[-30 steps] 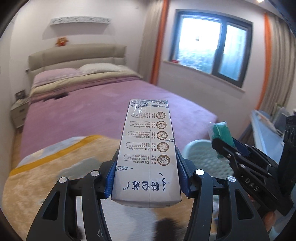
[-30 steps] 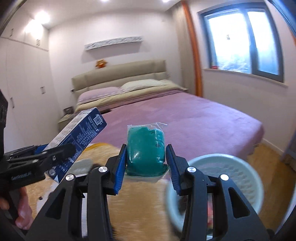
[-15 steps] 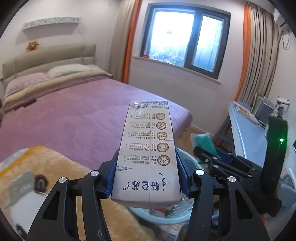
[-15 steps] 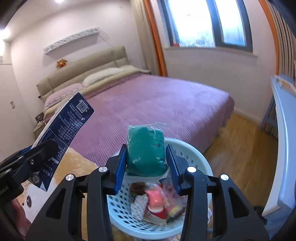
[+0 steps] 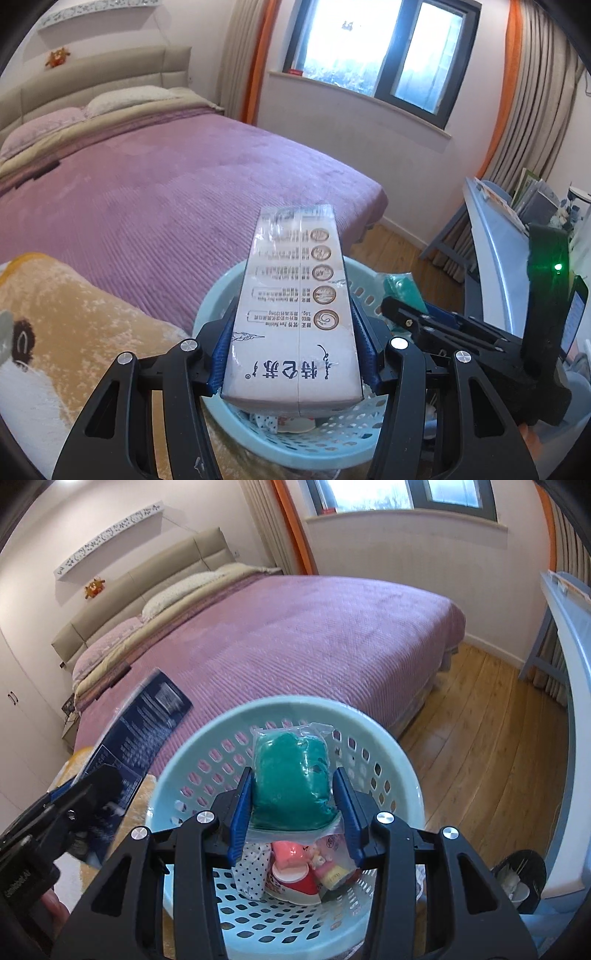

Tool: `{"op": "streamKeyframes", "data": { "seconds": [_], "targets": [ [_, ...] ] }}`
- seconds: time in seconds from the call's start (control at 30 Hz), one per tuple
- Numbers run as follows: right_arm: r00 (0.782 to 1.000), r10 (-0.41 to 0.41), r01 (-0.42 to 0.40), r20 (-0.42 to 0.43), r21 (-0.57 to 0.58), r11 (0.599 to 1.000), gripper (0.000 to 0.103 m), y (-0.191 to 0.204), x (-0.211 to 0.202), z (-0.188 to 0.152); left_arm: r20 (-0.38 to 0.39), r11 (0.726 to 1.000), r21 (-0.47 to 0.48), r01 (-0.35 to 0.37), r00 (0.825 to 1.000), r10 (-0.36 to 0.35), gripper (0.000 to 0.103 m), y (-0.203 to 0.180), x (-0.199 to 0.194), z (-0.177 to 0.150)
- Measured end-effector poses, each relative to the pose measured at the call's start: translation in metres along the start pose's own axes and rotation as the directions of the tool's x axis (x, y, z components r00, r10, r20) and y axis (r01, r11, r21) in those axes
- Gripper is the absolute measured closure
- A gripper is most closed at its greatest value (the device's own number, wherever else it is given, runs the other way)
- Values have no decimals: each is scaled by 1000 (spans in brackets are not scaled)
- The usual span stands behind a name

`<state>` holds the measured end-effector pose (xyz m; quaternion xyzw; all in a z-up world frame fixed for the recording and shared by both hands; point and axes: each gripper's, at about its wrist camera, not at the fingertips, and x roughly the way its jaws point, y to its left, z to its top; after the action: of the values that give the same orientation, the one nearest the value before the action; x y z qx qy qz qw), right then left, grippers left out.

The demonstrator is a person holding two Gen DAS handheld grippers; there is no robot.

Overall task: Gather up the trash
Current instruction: 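Carry the milk carton and teal bag into the blue basket and release both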

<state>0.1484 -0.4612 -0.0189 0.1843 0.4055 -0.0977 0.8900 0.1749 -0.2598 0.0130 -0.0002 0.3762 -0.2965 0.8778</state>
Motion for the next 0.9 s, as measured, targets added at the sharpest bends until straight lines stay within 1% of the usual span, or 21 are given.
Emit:
{"op": "streamKeyframes", "data": {
  "seconds": [0.03, 0.07, 0.1, 0.13, 0.17, 0.23, 0.3, 0.4, 0.47, 0.6, 0.7, 0.73, 0.8, 0.9],
  "targets": [
    [1000, 2, -2, -13, 7, 1000, 61, -2, 4, 0, 2, 1000, 0, 0, 1000, 0, 47, 0, 2, 0],
    [1000, 12, -11, -21, 12, 1000, 58, -3, 6, -1, 5, 1000, -4, 0, 1000, 0, 38, 1, 3, 0],
    [999, 21, -21, -31, 18, 1000, 53, -3, 9, -3, 9, 1000, -10, 0, 1000, 0, 34, -1, 4, 0],
    [999, 25, -24, -37, 21, 999, 43, -3, 9, -5, 16, 1000, -18, 0, 1000, 0, 30, 2, 2, -2],
    [999, 22, -21, -35, 21, 1000, 41, -2, 9, -6, 17, 1000, -20, 4, 1000, -4, 30, 3, 0, -3],
    [1000, 12, -12, -29, 8, 1000, 41, -1, 4, -8, 20, 1000, -28, 14, 1000, -13, 30, 6, -6, -5],
    [999, 23, -23, -26, 8, 1000, 41, 2, -3, -8, 33, 999, -36, 14, 999, -13, 30, 10, -14, -6],
    [999, 35, -35, 13, -21, 999, 41, 17, -26, -8, 66, 999, -48, 26, 998, -23, 30, 17, -34, -7],
    [999, 32, -29, 40, -55, 998, 41, 28, -40, -7, 98, 999, -49, 17, 995, -12, 25, 20, -52, -8],
    [994, 50, -40, 100, -106, 994, 40, 53, -73, -9, 163, 998, -70, 11, 987, 0, 21, 28, -86, -8],
    [987, 67, -47, 144, -136, 990, 40, 70, -96, -14, 209, 997, -79, 1, 978, 15, 21, 35, -115, -14],
    [985, 75, -52, 158, -146, 988, 40, 75, -103, -16, 226, 997, -81, -5, 974, 23, 19, 37, -125, -17],
    [977, 85, -53, 194, -165, 985, 39, 83, -118, -21, 261, 996, -88, -29, 964, 51, 17, 42, -144, -25],
    [964, 89, -40, 252, -194, 980, 36, 95, -136, -32, 309, 991, -86, -98, 943, 120, 17, 48, -169, -39]
  ]
}}
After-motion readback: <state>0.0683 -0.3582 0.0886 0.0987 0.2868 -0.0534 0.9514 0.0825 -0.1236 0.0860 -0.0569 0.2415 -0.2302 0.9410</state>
